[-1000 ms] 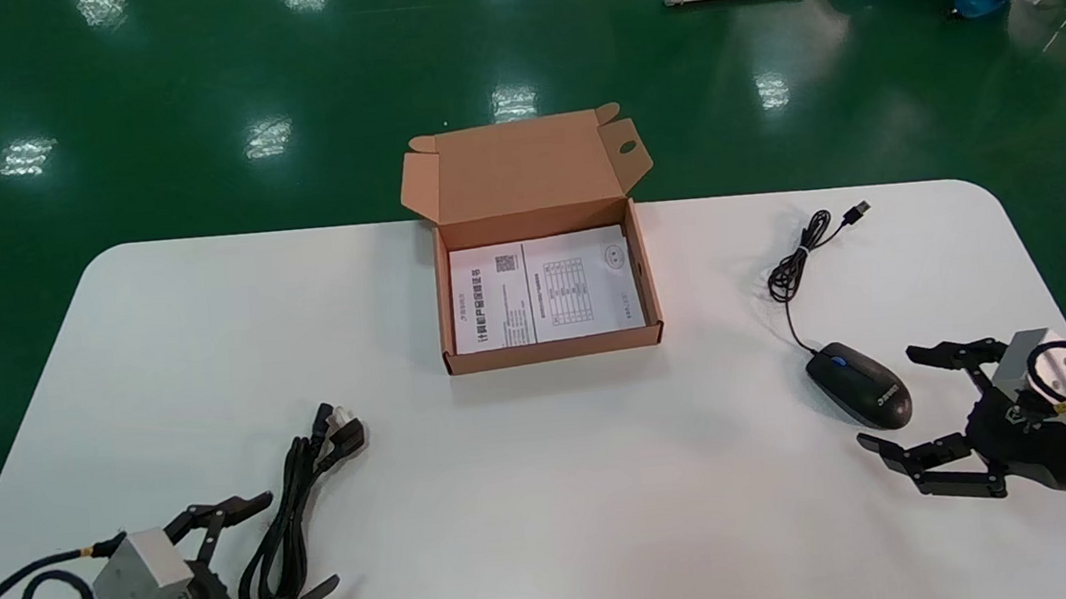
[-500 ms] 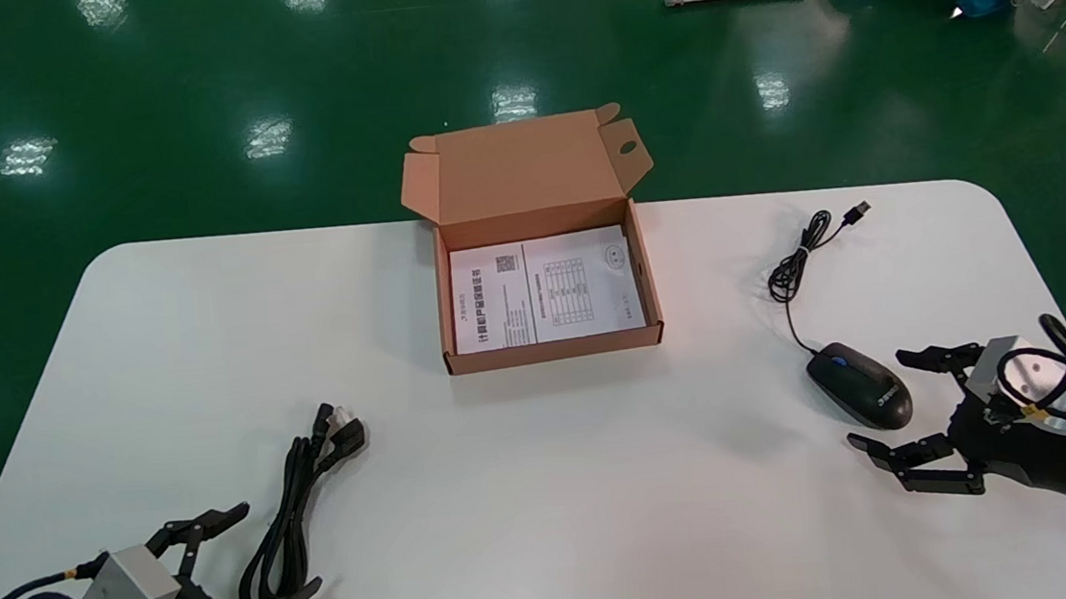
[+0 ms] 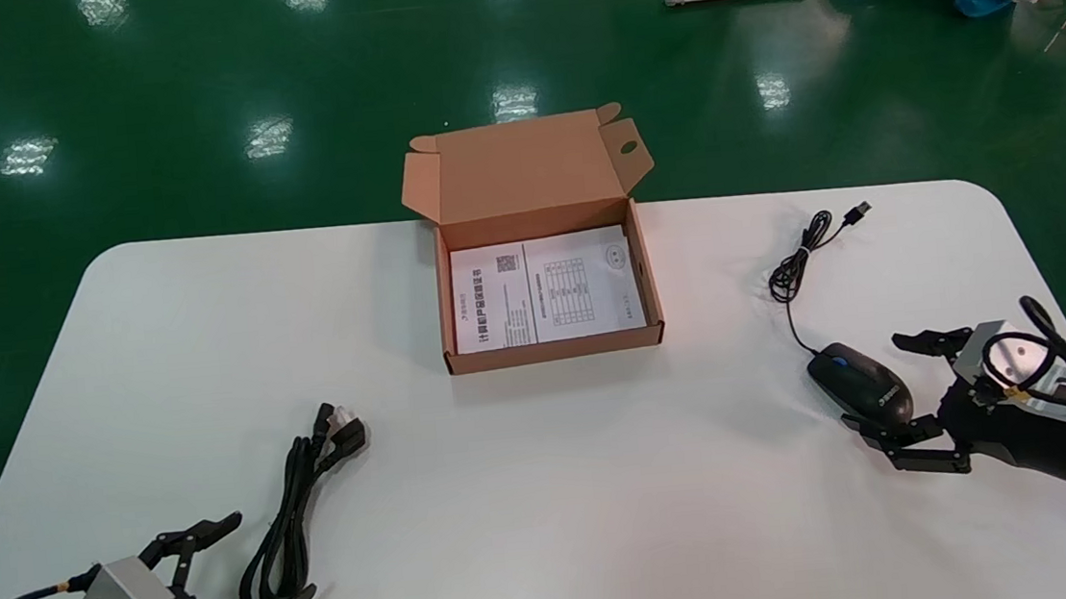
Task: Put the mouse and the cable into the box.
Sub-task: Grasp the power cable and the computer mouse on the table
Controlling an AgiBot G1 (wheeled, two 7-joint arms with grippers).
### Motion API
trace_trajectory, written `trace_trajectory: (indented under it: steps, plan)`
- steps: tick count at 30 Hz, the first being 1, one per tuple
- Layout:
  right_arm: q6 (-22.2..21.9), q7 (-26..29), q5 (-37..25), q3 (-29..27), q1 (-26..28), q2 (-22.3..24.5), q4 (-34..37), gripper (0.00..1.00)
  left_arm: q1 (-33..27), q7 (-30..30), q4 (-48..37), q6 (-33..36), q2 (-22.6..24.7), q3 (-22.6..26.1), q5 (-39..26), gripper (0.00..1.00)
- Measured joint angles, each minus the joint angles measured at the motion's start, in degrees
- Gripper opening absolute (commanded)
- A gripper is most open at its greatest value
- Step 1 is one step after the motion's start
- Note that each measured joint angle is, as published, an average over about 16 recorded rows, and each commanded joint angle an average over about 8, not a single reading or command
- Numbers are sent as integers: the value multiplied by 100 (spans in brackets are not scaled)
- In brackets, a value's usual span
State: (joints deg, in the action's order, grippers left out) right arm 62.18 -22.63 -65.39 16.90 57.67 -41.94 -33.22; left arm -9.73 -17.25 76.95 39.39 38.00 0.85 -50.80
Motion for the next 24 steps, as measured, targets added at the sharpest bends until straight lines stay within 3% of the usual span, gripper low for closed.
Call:
trace_trajectory:
  steps: [24]
  plan:
    - [-5,-207,-39,24,312,-257,679,100,125,148,22,-581,7,122,-290,100]
